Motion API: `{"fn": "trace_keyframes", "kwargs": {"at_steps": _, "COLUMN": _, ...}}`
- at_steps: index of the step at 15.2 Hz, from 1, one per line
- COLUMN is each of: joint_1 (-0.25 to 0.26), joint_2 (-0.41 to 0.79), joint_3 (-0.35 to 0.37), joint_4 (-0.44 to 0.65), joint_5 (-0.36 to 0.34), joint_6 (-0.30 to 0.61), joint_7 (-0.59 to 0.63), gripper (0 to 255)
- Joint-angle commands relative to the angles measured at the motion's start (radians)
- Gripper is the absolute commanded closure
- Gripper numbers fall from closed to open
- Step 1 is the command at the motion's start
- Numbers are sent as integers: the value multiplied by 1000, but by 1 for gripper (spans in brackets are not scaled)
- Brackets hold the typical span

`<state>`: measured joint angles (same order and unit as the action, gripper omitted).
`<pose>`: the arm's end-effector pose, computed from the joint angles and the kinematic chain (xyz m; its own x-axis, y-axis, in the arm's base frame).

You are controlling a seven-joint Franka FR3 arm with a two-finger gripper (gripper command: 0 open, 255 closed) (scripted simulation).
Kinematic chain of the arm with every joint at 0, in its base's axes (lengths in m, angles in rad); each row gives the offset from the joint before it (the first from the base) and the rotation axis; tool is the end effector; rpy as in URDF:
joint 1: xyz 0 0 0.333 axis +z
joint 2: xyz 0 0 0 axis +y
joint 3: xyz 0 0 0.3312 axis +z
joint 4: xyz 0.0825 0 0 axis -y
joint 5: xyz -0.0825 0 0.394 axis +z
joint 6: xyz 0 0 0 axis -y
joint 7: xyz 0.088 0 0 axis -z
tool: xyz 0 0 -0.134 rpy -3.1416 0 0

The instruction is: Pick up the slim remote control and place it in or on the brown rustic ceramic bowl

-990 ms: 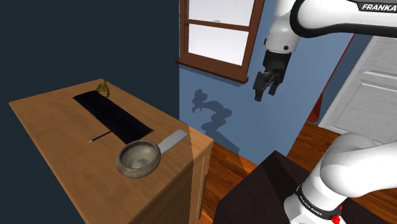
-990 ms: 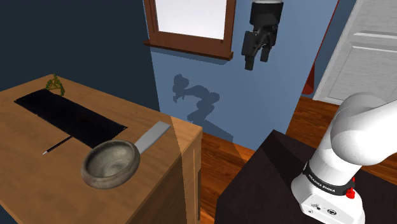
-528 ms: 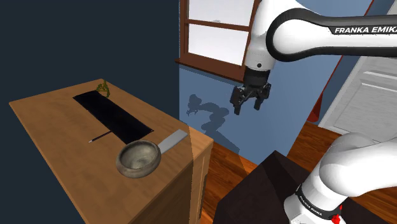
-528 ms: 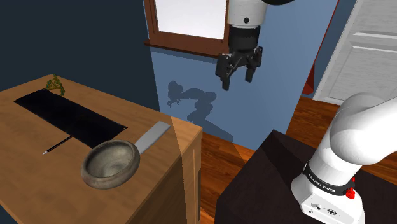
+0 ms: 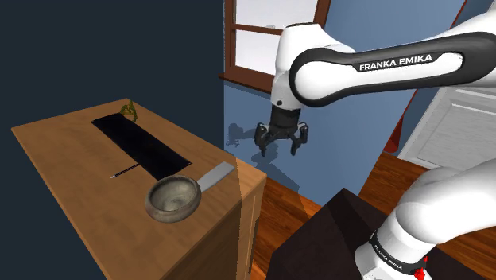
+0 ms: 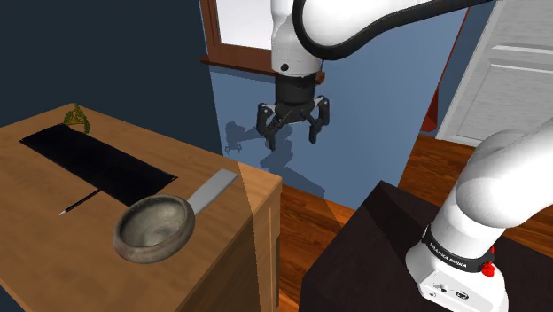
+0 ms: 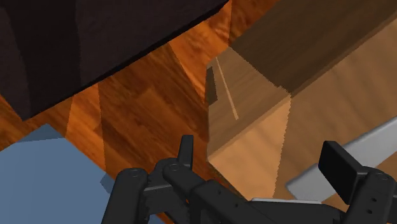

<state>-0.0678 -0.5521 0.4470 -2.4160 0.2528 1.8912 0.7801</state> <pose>0.3590 0.1788 0.4678 0.8559 -0.5170 -0.0134 -0.5171 -0.8559 -0.0012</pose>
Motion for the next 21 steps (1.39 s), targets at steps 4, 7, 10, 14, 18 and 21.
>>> {"fn": "trace_keyframes", "kwargs": {"at_steps": 4, "joint_1": -65, "joint_2": 193, "joint_3": 148, "joint_4": 69, "joint_5": -20, "joint_6": 143, "joint_7": 275, "gripper": 0}}
{"fn": "trace_keyframes", "kwargs": {"at_steps": 7, "joint_1": -111, "joint_2": 326, "joint_3": 223, "joint_4": 129, "joint_5": -83, "joint_6": 213, "joint_7": 448, "gripper": 0}}
{"fn": "trace_keyframes", "kwargs": {"at_steps": 10, "joint_1": -146, "joint_2": 477, "joint_3": 281, "joint_4": 203, "joint_5": -189, "joint_6": 269, "joint_7": 641, "gripper": 0}}
{"fn": "trace_keyframes", "kwargs": {"at_steps": 14, "joint_1": -138, "joint_2": 691, "joint_3": 295, "joint_4": 322, "joint_5": -370, "joint_6": 307, "joint_7": 907, "gripper": 0}}
{"fn": "trace_keyframes", "kwargs": {"at_steps": 18, "joint_1": -62, "joint_2": 878, "joint_3": 228, "joint_4": 463, "joint_5": -511, "joint_6": 310, "joint_7": 1124, "gripper": 0}}
{"fn": "trace_keyframes", "kwargs": {"at_steps": 21, "joint_1": -1, "joint_2": 1000, "joint_3": 167, "joint_4": 579, "joint_5": -577, "joint_6": 301, "joint_7": 1248, "gripper": 0}}
